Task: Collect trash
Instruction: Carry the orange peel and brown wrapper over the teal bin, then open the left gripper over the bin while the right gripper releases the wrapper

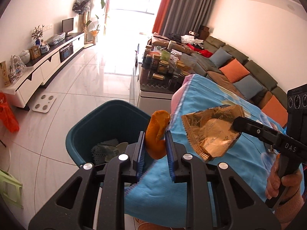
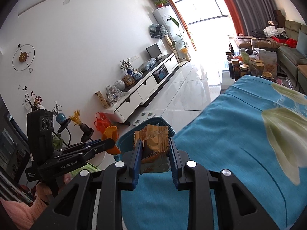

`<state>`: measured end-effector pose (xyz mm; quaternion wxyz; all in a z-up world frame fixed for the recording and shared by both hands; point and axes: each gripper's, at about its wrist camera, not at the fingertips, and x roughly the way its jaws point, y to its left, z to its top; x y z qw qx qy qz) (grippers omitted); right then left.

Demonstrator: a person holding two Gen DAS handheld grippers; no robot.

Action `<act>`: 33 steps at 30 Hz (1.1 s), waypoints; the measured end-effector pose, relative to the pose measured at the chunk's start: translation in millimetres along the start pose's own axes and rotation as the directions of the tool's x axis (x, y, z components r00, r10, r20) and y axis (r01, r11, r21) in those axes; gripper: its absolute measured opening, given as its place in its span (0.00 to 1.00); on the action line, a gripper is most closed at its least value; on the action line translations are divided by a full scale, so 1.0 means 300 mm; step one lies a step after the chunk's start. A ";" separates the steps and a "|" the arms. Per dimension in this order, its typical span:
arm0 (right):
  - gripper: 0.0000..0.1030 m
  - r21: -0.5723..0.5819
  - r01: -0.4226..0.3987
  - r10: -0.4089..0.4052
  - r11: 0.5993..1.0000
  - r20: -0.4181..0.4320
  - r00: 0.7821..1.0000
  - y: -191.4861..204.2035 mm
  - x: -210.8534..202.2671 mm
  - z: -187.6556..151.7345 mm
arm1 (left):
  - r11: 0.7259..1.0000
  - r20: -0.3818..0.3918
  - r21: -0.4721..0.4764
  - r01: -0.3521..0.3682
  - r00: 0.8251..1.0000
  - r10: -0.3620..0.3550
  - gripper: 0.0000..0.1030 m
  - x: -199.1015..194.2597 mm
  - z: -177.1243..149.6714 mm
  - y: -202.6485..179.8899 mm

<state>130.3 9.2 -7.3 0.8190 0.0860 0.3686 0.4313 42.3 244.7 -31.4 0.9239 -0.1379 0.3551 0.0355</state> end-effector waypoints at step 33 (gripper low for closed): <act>0.24 -0.099 0.097 -0.117 0.990 -0.215 0.970 0.106 0.424 0.062 | 0.992 -0.149 -0.087 -0.092 0.986 0.078 0.21 0.359 -0.012 0.203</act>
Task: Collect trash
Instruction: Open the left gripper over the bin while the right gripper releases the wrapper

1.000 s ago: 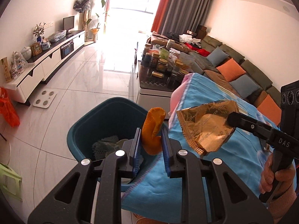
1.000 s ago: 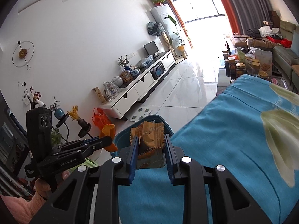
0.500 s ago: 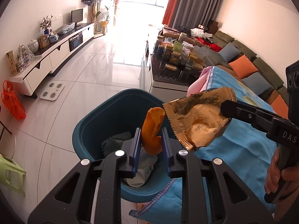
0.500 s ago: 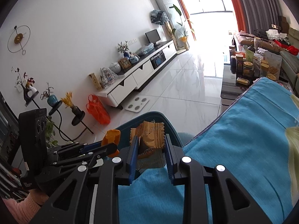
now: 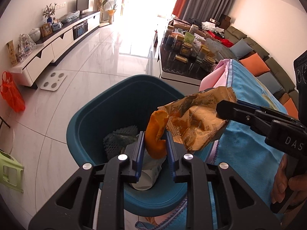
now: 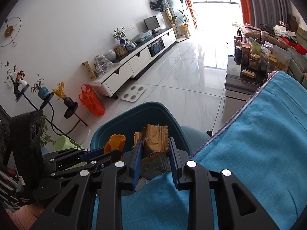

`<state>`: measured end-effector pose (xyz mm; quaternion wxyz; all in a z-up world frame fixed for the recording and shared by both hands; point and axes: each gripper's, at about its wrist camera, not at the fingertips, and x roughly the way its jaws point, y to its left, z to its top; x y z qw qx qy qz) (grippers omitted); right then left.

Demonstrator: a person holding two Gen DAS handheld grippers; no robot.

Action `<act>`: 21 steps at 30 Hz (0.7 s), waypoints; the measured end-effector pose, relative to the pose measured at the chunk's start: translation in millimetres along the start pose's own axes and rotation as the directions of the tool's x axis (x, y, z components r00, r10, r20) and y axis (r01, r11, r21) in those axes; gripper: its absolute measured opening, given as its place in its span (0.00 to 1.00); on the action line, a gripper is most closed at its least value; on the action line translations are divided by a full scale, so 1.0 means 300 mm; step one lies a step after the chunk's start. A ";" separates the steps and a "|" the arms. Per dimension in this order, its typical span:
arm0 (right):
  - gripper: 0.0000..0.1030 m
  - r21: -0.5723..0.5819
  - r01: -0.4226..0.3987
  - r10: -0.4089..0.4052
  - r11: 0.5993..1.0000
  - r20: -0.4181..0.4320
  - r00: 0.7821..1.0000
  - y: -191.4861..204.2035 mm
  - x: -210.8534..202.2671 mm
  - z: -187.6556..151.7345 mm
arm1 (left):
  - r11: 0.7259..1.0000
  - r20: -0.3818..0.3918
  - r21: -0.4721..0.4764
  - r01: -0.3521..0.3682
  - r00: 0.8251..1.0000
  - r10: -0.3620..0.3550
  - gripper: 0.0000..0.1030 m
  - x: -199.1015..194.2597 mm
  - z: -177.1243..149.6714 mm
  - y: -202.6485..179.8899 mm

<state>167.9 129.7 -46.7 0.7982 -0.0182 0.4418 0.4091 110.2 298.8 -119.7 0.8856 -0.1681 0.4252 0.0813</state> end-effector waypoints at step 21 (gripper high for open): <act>0.41 0.019 0.030 -0.029 0.999 -0.062 0.998 0.007 0.071 0.018 | 0.999 -0.067 -0.032 0.018 0.998 -0.020 0.30 0.126 -0.005 -0.022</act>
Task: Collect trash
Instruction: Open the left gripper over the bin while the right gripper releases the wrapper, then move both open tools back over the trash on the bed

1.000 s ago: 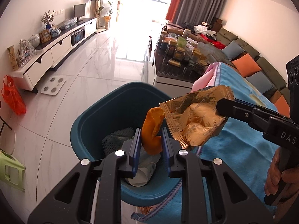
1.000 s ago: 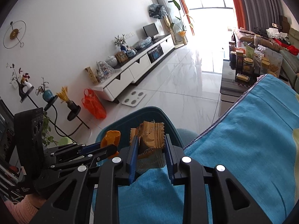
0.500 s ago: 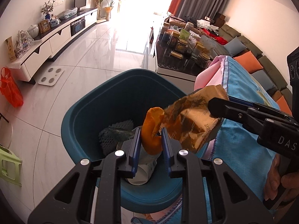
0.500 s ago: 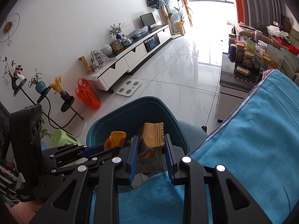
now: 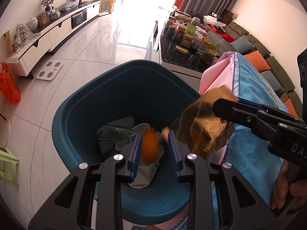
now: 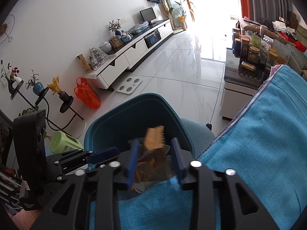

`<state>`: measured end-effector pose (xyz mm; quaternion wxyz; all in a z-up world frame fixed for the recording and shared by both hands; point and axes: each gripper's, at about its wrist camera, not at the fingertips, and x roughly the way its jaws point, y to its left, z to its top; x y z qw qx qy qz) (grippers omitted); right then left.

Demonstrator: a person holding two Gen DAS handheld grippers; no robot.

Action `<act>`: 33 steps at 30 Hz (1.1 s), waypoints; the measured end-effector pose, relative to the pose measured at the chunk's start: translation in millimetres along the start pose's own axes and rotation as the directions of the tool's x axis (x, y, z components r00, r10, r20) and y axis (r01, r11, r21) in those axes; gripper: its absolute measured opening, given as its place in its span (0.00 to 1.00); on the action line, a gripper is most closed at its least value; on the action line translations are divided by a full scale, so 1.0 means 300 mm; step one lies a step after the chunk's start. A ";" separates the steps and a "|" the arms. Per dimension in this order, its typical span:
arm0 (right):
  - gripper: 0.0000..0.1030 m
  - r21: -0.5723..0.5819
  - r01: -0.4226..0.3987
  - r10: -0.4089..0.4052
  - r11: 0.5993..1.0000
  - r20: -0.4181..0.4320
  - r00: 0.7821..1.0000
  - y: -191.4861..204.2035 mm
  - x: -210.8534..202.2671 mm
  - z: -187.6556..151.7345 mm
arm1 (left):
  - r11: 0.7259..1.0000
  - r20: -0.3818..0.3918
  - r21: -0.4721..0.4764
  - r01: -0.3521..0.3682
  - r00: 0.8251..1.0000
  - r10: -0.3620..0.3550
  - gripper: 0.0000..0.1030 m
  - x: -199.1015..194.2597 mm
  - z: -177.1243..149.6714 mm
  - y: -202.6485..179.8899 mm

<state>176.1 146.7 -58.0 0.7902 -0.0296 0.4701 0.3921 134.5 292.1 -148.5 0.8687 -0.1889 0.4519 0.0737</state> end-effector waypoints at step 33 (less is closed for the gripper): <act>0.56 0.234 0.116 -0.197 0.965 0.360 0.912 -0.367 -0.787 -0.552 | 0.877 0.134 0.405 0.258 0.932 -0.336 0.65 -0.382 -0.285 -0.575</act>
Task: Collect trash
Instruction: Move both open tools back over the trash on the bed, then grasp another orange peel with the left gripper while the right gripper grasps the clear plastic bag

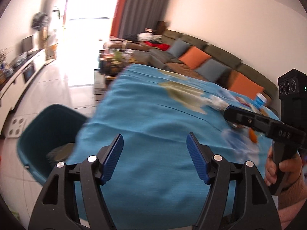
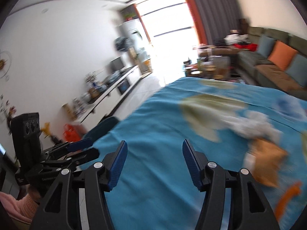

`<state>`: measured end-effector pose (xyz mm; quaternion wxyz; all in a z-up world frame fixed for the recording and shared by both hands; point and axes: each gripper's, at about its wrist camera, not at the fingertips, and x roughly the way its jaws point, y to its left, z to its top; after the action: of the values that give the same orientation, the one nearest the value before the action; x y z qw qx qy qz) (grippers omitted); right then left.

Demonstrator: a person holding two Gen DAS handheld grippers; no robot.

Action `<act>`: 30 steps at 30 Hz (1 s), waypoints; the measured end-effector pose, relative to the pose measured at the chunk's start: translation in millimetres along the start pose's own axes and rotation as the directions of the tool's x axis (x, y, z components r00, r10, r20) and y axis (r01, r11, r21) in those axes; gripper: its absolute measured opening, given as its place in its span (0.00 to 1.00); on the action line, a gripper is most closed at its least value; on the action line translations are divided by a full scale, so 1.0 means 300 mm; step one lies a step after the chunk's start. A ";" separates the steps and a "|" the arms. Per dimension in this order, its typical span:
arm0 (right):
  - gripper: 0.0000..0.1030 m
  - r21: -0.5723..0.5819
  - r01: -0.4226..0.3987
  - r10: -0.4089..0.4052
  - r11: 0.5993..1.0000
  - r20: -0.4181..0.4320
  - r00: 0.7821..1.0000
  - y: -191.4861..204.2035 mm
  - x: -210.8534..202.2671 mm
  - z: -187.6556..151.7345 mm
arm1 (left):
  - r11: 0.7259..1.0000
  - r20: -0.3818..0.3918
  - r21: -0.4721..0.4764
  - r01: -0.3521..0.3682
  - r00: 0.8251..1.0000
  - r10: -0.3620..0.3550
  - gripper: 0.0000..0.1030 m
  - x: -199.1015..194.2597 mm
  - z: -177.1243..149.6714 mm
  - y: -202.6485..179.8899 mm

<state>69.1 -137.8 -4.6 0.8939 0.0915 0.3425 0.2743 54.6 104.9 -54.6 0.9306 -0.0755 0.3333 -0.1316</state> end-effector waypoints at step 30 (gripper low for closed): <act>0.63 0.359 0.324 -0.350 0.875 0.008 0.937 -0.600 -0.383 -0.239 | 0.889 -0.359 0.223 0.401 0.881 -0.307 0.53 0.464 0.013 -0.803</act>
<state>27.8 -353.0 -56.8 0.9089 0.1987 0.3638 0.0450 113.6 -165.7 -80.3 0.8258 0.0239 0.4342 -0.3590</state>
